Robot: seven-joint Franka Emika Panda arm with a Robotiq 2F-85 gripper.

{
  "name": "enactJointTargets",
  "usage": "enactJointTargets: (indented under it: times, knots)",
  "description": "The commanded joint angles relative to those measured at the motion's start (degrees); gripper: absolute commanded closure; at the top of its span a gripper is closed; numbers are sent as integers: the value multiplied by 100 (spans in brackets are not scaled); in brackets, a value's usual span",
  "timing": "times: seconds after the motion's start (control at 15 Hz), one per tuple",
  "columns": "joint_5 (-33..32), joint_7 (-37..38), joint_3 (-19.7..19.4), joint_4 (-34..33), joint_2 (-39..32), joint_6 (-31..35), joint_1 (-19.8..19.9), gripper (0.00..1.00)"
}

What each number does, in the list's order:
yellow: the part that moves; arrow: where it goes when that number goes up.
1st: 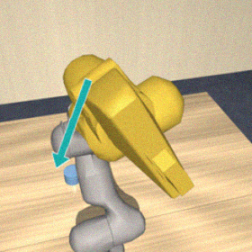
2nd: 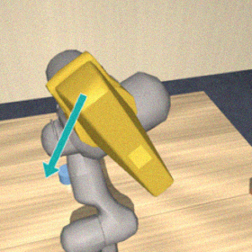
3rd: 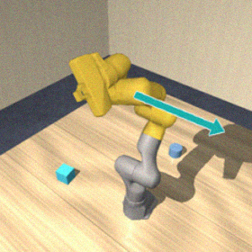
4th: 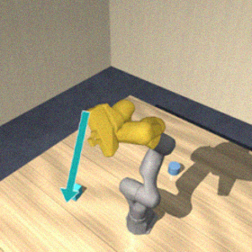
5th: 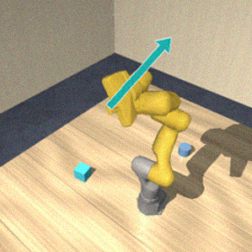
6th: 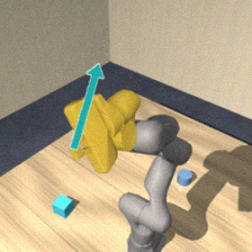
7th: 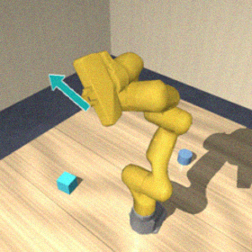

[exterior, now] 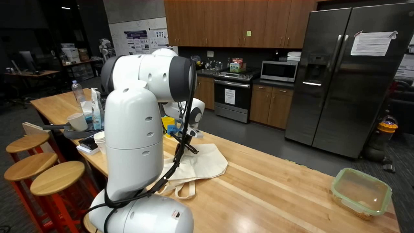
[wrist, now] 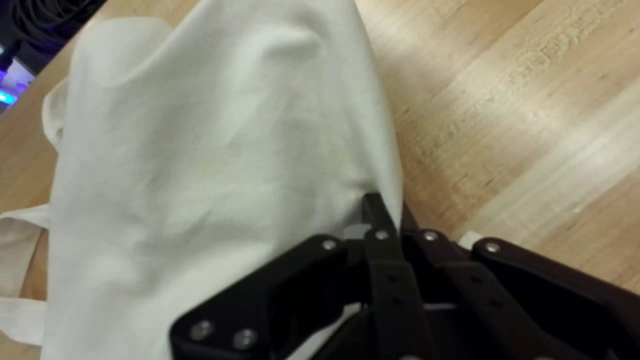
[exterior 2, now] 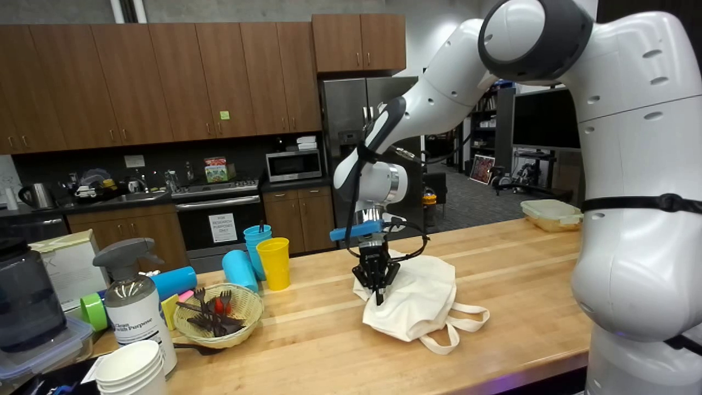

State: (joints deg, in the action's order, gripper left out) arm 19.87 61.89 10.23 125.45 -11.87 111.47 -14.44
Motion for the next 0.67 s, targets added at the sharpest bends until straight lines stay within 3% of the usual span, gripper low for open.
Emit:
enactJointTargets:
  times: [0.0, 0.6]
  knots:
    - [318, 556, -72, 152, 44, 243, 53, 99]
    - [478, 3107, -78, 455, 54, 1069, -69, 99]
